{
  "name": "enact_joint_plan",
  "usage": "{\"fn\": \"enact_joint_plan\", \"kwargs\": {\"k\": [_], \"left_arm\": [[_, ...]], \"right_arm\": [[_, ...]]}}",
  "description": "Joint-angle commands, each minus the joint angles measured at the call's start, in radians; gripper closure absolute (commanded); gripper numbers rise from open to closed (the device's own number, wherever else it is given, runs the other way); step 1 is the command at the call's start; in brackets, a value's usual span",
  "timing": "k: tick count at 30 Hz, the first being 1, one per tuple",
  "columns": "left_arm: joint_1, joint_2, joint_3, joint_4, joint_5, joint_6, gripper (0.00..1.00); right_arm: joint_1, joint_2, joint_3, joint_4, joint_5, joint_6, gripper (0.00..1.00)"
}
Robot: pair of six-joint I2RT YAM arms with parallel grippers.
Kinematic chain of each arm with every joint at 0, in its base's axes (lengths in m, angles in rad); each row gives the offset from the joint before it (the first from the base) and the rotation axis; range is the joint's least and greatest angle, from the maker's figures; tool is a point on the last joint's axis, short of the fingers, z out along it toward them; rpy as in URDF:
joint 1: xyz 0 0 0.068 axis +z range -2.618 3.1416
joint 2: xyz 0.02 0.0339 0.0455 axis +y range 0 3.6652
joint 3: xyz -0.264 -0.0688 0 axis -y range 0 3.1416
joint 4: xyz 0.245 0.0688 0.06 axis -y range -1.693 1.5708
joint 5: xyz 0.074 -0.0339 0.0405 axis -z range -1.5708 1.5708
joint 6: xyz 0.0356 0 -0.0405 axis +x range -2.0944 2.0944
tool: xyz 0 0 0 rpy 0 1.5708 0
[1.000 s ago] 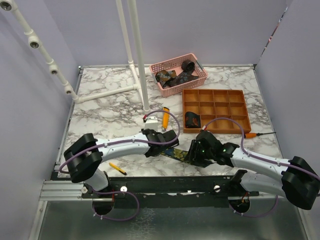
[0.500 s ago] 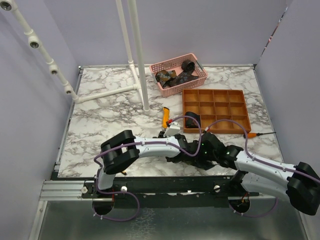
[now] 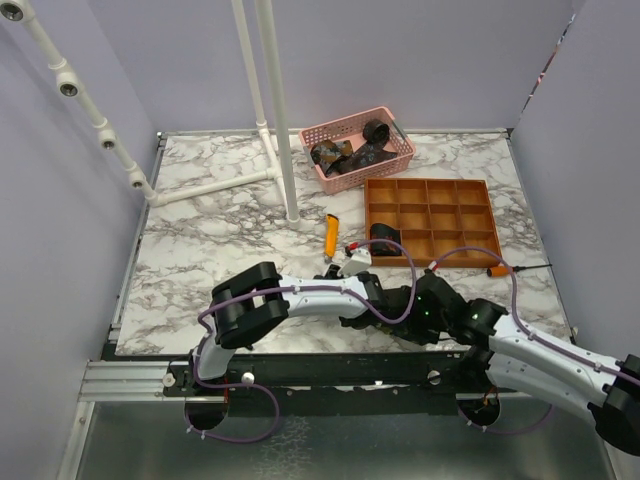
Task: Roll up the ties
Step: Roll the tie at the center of the board.
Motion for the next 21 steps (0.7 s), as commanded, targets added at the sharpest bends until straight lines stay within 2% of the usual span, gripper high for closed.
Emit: {"fn": "enact_joint_plan", "kwargs": {"k": [1, 4, 5, 8, 13, 15, 21], "left_arm": [[-0.017, 0.02, 0.011, 0.06, 0.01, 0.066, 0.77], [-0.016, 0.018, -0.009, 0.049, -0.008, 0.062, 0.98], [-0.013, 0.017, -0.017, 0.032, -0.02, 0.047, 1.0], [0.005, 0.0, -0.058, -0.013, -0.039, 0.008, 1.0], [0.02, -0.013, -0.082, -0.149, -0.08, -0.067, 1.0], [0.021, -0.01, -0.081, -0.223, -0.102, -0.112, 1.0], [0.043, -0.071, -0.148, -0.23, -0.104, -0.111, 1.0]], "right_arm": [[0.007, -0.068, 0.018, -0.185, 0.112, 0.047, 0.2], [0.008, -0.116, 0.031, -0.222, 0.143, 0.076, 0.2], [0.007, -0.135, 0.03, -0.219, 0.152, 0.078, 0.2], [0.007, -0.145, 0.028, -0.197, 0.159, 0.064, 0.25], [0.007, -0.021, 0.048, -0.154, 0.142, 0.039, 0.33], [0.008, -0.005, 0.051, -0.119, 0.13, 0.036, 0.33], [0.008, -0.035, 0.077, -0.107, 0.132, 0.022, 0.31]]}}
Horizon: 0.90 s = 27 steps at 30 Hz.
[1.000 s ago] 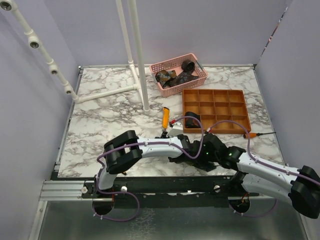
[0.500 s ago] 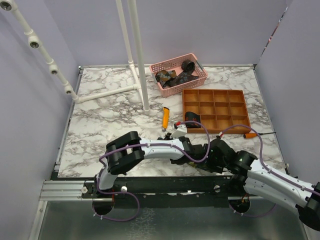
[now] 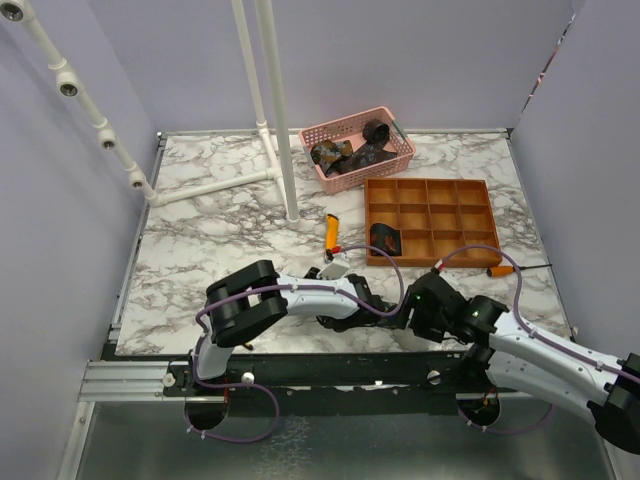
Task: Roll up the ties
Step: Roll the tie at the center of the board.
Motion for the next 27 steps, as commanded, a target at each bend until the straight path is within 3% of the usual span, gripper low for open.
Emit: {"fn": "enact_joint_plan", "kwargs": {"k": [1, 7, 16, 23, 27], "left_arm": [[0.016, -0.048, -0.034, -0.069, -0.046, -0.026, 1.0], [0.007, 0.083, 0.064, -0.069, -0.049, 0.017, 1.0], [-0.014, 0.242, 0.198, -0.069, -0.058, 0.073, 1.0], [-0.053, 0.269, 0.278, -0.047, -0.045, 0.096, 0.59], [-0.057, 0.224, 0.29, 0.011, -0.014, 0.137, 0.41]], "right_arm": [[0.005, -0.06, 0.039, 0.036, 0.014, -0.022, 0.3], [0.005, -0.311, -0.021, 0.184, -0.107, -0.128, 0.33], [0.006, -0.465, -0.004, 0.243, -0.288, -0.244, 0.33], [0.005, -0.526, 0.026, 0.155, -0.175, -0.238, 0.24], [0.005, -0.521, 0.036, 0.106, -0.139, -0.218, 0.22]]}}
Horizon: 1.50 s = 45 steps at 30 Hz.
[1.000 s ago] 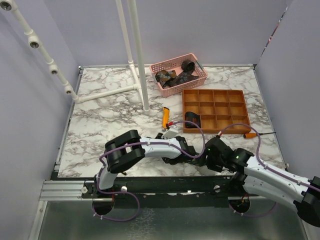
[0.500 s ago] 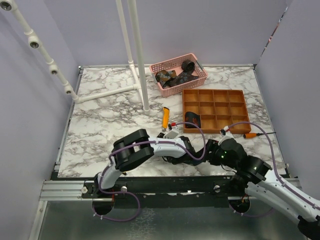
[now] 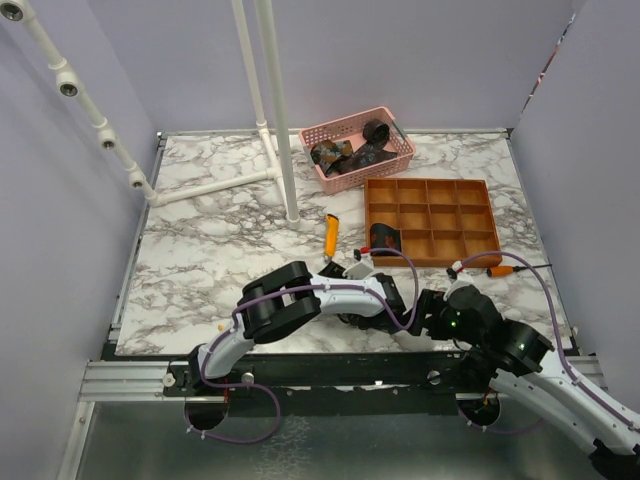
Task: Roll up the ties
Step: Roll the tie at the center of the board.
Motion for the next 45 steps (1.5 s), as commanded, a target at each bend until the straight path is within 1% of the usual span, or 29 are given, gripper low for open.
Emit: {"fn": "enact_joint_plan", "kwargs": {"k": [1, 7, 12, 20, 23, 26, 28, 30, 31, 34, 36, 38, 40, 43, 45], "left_arm": [[-0.039, -0.012, 0.043, 0.159, 0.017, 0.062, 0.38], [-0.04, -0.087, 0.031, 0.225, 0.067, 0.102, 0.26], [-0.041, -0.141, 0.03, 0.273, 0.105, 0.131, 0.18], [-0.035, -0.248, 0.013, 0.313, 0.111, 0.145, 0.14], [-0.008, -0.324, -0.047, 0.339, 0.12, 0.141, 0.13], [0.045, -0.455, -0.165, 0.393, 0.138, 0.142, 0.12], [0.126, -0.581, -0.269, 0.467, 0.177, 0.169, 0.13], [0.231, -0.729, -0.385, 0.575, 0.264, 0.24, 0.14], [0.293, -0.837, -0.446, 0.637, 0.316, 0.283, 0.15], [0.481, -1.053, -0.591, 0.813, 0.525, 0.437, 0.16], [0.571, -1.142, -0.645, 0.87, 0.583, 0.499, 0.17], [0.652, -1.176, -0.663, 0.895, 0.632, 0.538, 0.19], [0.739, -1.169, -0.677, 0.917, 0.699, 0.57, 0.21], [0.889, -1.118, -0.712, 0.972, 0.854, 0.609, 0.26], [0.985, -1.09, -0.748, 1.026, 0.968, 0.608, 0.3]], "right_arm": [[0.021, -0.014, 0.071, 0.177, -0.048, 0.043, 0.22], [0.022, -0.012, 0.072, 0.153, 0.0, 0.075, 0.22], [0.021, 0.012, 0.07, 0.126, 0.034, 0.118, 0.21], [0.022, 0.018, 0.041, 0.127, 0.031, 0.138, 0.21], [0.021, 0.024, 0.027, 0.145, 0.013, 0.13, 0.21], [0.021, 0.041, 0.014, 0.183, -0.027, 0.096, 0.21], [0.021, 0.064, 0.002, 0.222, -0.062, 0.076, 0.21], [0.021, 0.104, -0.009, 0.271, -0.105, 0.059, 0.22], [0.021, 0.134, -0.013, 0.299, -0.128, 0.051, 0.22], [0.022, 0.255, -0.014, 0.402, -0.189, 0.031, 0.25], [0.023, 0.356, 0.0, 0.473, -0.219, 0.028, 0.26], [0.026, 0.463, 0.03, 0.554, -0.248, 0.031, 0.27], [0.035, 0.566, 0.071, 0.627, -0.26, 0.051, 0.27], [0.075, 0.735, 0.178, 0.694, -0.236, 0.068, 0.28], [0.12, 0.859, 0.273, 0.705, -0.199, 0.072, 0.29]]}}
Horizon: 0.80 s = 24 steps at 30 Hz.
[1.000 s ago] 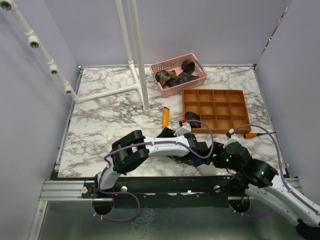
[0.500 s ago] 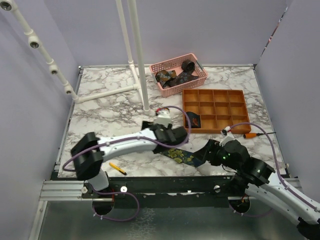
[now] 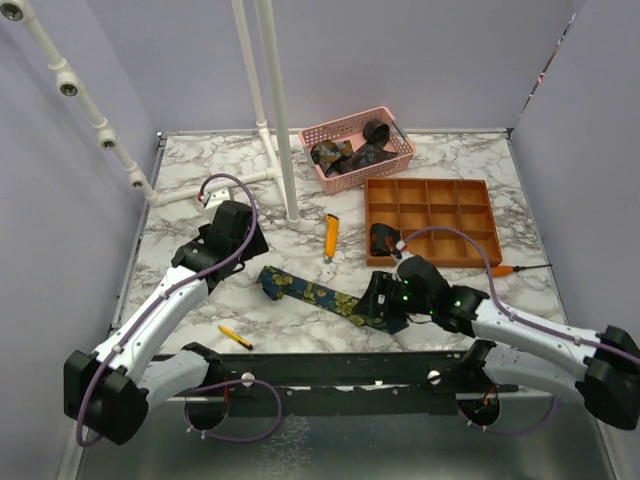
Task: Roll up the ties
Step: Roll the tie at the center of the board.
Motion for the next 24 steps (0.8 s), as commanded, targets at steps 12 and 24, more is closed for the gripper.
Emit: {"fn": "enact_joint_plan", "kwargs": {"k": [12, 24], "left_arm": [[0.382, 0.105, -0.275, 0.329, 0.462, 0.015, 0.35], [0.407, 0.168, -0.285, 0.364, 0.488, 0.015, 0.35]], "right_arm": [[0.124, 0.784, 0.613, 0.131, -0.018, 0.126, 0.31], [0.124, 0.944, 0.693, 0.237, -0.017, 0.197, 0.29]]}}
